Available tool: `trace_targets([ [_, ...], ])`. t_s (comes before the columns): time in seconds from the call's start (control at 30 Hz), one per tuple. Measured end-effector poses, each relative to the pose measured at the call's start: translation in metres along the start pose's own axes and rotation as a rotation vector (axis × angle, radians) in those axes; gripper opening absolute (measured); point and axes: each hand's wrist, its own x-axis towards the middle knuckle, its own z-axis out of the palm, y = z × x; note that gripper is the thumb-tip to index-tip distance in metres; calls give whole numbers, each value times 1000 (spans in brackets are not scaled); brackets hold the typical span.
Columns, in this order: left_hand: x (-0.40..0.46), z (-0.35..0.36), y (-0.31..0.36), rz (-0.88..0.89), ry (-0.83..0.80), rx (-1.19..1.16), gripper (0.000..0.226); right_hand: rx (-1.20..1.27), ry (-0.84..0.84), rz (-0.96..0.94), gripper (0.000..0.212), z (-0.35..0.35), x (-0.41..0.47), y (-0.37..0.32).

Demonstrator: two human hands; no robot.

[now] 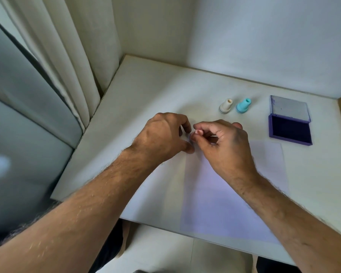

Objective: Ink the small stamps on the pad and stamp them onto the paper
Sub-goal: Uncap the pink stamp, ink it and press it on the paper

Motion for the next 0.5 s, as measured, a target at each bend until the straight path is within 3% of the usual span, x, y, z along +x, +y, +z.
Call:
trace_targets([
  [0.33,1,1,1,-28,-12,-30,40,-48,-139,52,12,-6,7,-8],
  [0.5,2,1,3,-24,-16,-15,39,-22,-173,112,24,-4,13,-5],
])
